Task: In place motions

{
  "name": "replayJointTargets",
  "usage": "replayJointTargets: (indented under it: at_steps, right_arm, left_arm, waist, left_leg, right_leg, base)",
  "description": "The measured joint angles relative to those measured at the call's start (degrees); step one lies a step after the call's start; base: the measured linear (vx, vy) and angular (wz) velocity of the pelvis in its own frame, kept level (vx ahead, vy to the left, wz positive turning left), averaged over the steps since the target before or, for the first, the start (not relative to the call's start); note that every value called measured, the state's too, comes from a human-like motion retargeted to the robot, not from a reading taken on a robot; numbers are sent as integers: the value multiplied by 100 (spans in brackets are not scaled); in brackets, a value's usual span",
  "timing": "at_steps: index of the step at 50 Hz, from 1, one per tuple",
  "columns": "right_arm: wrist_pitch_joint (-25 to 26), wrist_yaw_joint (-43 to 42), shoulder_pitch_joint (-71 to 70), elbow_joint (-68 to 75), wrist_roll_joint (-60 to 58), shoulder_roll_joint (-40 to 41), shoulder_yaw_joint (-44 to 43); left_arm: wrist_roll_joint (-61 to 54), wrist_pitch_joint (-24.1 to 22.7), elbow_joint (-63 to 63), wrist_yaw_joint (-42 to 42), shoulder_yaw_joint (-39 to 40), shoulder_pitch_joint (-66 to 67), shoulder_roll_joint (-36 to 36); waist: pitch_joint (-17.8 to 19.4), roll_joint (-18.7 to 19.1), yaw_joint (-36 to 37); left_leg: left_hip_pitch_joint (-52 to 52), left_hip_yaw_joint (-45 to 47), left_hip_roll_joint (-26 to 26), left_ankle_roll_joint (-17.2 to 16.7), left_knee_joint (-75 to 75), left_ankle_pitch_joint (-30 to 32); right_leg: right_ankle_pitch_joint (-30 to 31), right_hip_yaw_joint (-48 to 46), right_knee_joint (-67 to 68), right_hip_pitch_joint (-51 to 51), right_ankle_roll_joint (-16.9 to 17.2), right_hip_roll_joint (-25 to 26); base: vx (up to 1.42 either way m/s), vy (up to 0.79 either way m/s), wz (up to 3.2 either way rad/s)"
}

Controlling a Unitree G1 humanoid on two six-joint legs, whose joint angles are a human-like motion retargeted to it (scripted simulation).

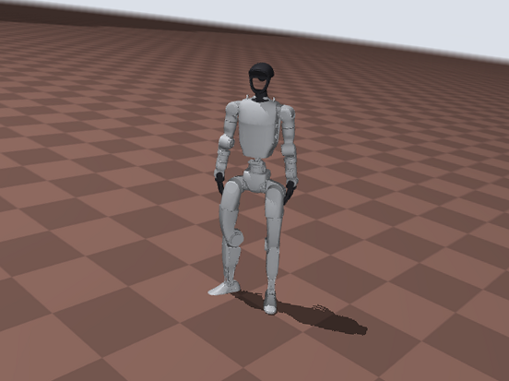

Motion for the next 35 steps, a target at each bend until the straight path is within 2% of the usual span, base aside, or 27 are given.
replayJointTargets:
  at_steps: [8, 17, 26, 35]
  right_arm:
    - [-47, 35, -42, -67, 9, 22, 47]
    - [-76, 116, -109, -146, -77, 117, 164]
    - [225, 179, -369, 2, -298, 160, 464]
    - [242, 187, -643, -114, -512, 183, 692]
  left_arm:
    - [-68, 65, 174, 35, 10, 16, 107]
    - [135, 82, 214, 67, -211, 11, 177]
    - [72, 120, 200, 56, -395, 20, 83]
    - [271, 153, 141, -67, -540, -18, 34]
  waist:
    - [40, -29, -72]
    - [-29, -72, -358]
    - [-175, 19, -928]
    - [-111, 298, -1637]
  left_leg:
    - [72, 62, 18, 19, -16, 5]
    - [218, 430, 135, 54, -67, -108]
    - [442, 1087, 369, 101, -38, -423]
    - [932, 1998, 521, 141, -3, -824]
  right_leg:
    - [44, 56, -17, -10, -13, 25]
    - [134, 556, 78, -331, -55, 85]
    - [304, 1443, 257, -888, -73, 228]
    - [595, 2765, 356, -1423, -87, 636]
  base:
    - [-2, -10, -9]
    - [-8, -26, -51]
    - [-18, -19, -95]
    - [-17, -2, -144]
